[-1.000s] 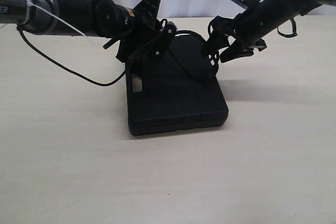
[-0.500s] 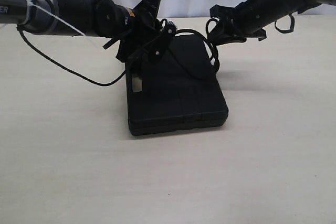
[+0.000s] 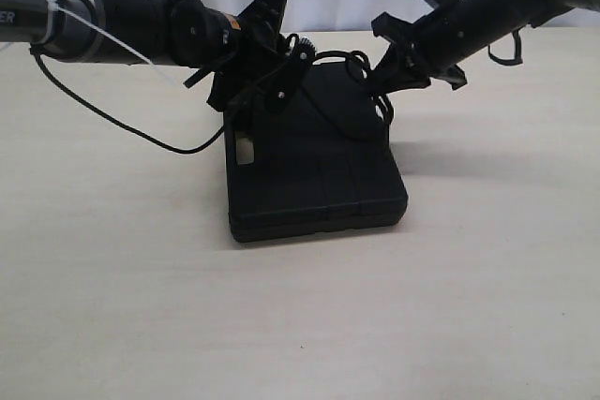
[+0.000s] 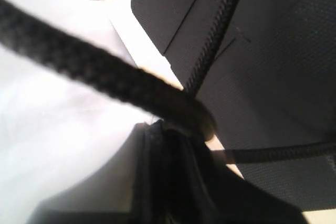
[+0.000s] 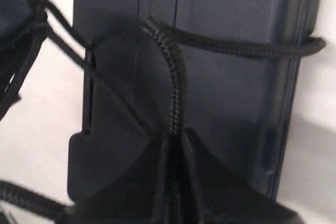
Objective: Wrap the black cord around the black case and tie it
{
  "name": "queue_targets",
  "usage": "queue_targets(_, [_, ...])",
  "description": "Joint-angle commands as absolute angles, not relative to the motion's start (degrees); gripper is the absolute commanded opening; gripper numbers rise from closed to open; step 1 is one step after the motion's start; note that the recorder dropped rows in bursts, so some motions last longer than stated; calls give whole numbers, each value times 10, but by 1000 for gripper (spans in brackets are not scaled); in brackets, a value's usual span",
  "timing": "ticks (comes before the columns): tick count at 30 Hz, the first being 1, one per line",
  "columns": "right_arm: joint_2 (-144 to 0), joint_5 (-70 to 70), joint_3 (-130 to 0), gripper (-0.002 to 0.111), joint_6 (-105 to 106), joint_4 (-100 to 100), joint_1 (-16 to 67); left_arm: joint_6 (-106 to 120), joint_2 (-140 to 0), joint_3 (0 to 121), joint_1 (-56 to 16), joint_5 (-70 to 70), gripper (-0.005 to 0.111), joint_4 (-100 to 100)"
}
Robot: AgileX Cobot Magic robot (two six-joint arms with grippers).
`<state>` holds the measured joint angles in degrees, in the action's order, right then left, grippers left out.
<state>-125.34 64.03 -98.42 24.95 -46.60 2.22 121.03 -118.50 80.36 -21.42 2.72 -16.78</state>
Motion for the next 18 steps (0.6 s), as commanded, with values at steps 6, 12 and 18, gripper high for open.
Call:
queue_targets(6, [-1243, 674, -984, 29, 251, -440, 21, 1227, -1185, 807, -217, 23, 0, -170])
queue_targets(12, [-1243, 676, -984, 48, 244, -440, 21, 1227, -1185, 807, -217, 23, 0, -170])
queue_targets(18, [-1215, 647, -984, 48, 213, -381, 20, 1227, -1185, 807, -217, 23, 0, -170])
